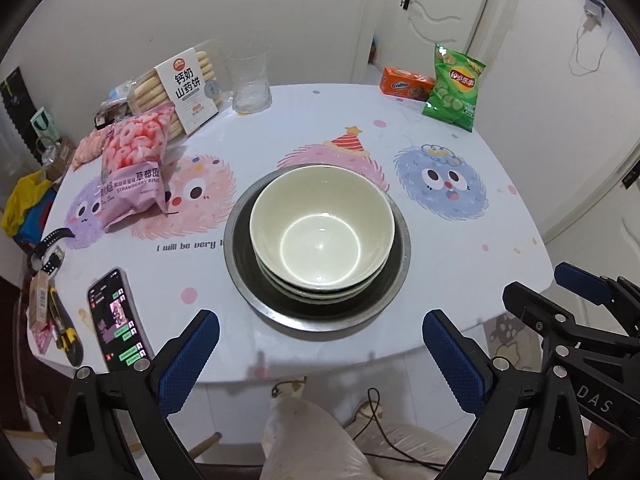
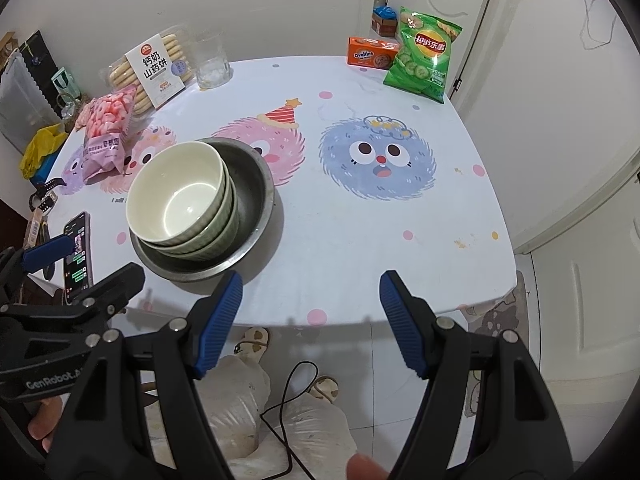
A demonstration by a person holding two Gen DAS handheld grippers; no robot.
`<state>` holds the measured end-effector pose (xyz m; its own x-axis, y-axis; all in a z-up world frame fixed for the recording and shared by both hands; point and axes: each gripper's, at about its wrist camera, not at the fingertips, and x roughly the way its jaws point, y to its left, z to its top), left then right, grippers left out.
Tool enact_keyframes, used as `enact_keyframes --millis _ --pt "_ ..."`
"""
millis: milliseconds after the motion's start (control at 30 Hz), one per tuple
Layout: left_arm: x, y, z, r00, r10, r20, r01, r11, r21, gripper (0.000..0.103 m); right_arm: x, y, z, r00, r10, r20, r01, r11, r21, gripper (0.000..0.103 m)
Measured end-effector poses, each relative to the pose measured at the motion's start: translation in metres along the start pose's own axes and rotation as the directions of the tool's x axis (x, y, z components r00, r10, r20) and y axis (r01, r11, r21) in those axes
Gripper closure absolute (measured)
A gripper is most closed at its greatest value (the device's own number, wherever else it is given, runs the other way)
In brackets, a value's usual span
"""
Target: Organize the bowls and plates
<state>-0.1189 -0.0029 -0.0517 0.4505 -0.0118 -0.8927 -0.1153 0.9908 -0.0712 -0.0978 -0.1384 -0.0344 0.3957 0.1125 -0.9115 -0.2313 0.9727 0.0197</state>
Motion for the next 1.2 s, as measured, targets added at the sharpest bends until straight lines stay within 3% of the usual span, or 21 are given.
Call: enact_keyframes --millis 133,1200 --pt "-0.001 0.0 0.001 1.0 -0.026 0.01 0.026 1.0 0.002 0.0 0.001 0.0 -0.001 1.0 -0.007 -0.001 0.007 1.0 0.003 0.031" --pt "0.005 0.011 0.0 1.0 0.01 -0.011 -0.01 1.0 -0.022 0.0 0.007 0.006 0.001 1.0 -0.003 -0.019 0.003 1.0 0.002 0.031"
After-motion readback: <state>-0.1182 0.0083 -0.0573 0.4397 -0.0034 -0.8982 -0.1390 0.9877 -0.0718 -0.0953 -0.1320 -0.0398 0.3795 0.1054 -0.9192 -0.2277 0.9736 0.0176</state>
